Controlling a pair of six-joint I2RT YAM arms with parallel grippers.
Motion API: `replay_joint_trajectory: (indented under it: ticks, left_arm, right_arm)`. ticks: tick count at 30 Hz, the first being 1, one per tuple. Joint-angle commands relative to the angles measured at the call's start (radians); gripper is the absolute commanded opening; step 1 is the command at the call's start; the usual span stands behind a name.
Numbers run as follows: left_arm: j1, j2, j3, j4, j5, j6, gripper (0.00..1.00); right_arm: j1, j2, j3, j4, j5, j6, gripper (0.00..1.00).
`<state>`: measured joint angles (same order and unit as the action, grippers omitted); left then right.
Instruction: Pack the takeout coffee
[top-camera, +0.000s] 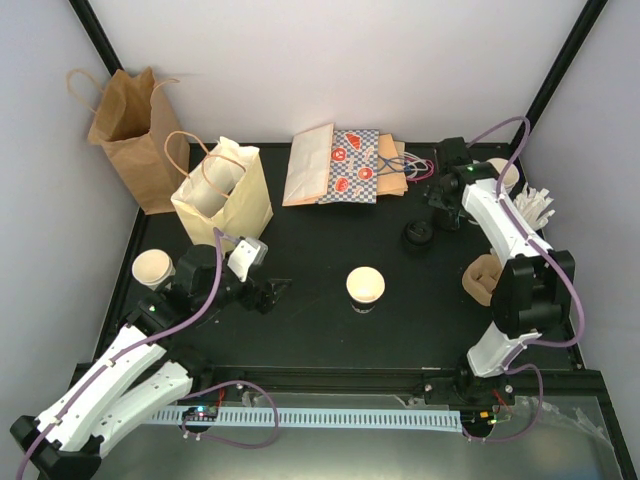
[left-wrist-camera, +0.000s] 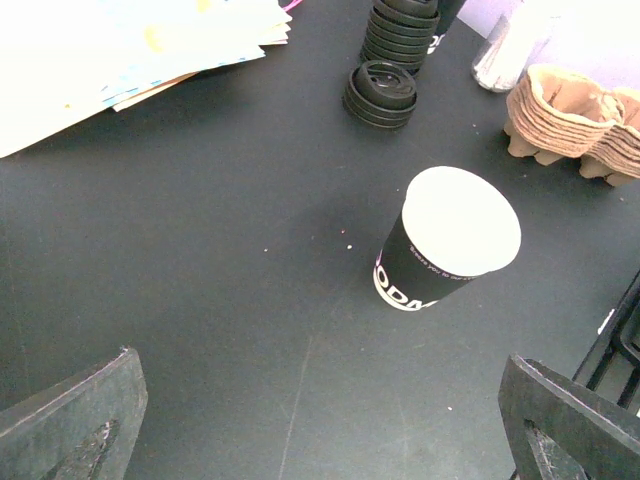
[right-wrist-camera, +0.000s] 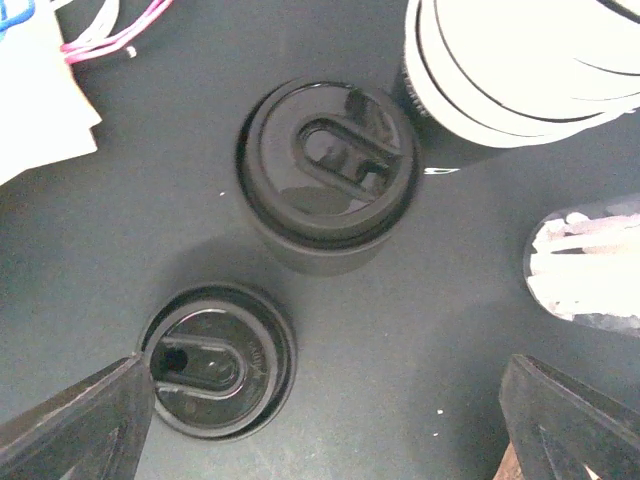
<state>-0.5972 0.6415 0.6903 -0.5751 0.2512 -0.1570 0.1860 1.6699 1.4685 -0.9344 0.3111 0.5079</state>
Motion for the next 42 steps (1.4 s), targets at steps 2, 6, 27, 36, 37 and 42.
replay_joint_trajectory:
  ticks: [2, 6, 27, 36, 37, 42]
  left_arm:
    - [-0.008, 0.003, 0.002, 0.017, -0.012, 0.013, 0.99]
    - [-0.010, 0.001, 0.002, 0.015, -0.012, 0.013, 0.99]
    - [-0.020, -0.006, 0.001, 0.016, -0.011, 0.015, 0.99]
    - [-0.020, -0.003, 0.002, 0.017, -0.008, 0.020, 0.99]
    - [-0.020, -0.002, 0.002, 0.017, -0.008, 0.021, 0.99]
    - [-0.022, -0.002, 0.002, 0.017, -0.009, 0.020, 0.99]
  right_arm:
    - [-0.024, 0.010, -0.006, 0.065, 0.068, 0.146, 0.93]
    - [-0.043, 0.028, -0.028, 0.107, 0.081, 0.224, 0.76]
    - [-0.122, 0.087, -0.082, 0.227, 0.063, 0.471, 0.46]
    - [-0.122, 0.137, -0.082, 0.254, 0.095, 0.470, 0.44]
    - [-0.122, 0.142, -0.081, 0.253, 0.099, 0.475, 0.40]
    - [-0.122, 0.155, -0.088, 0.270, 0.106, 0.475, 0.38]
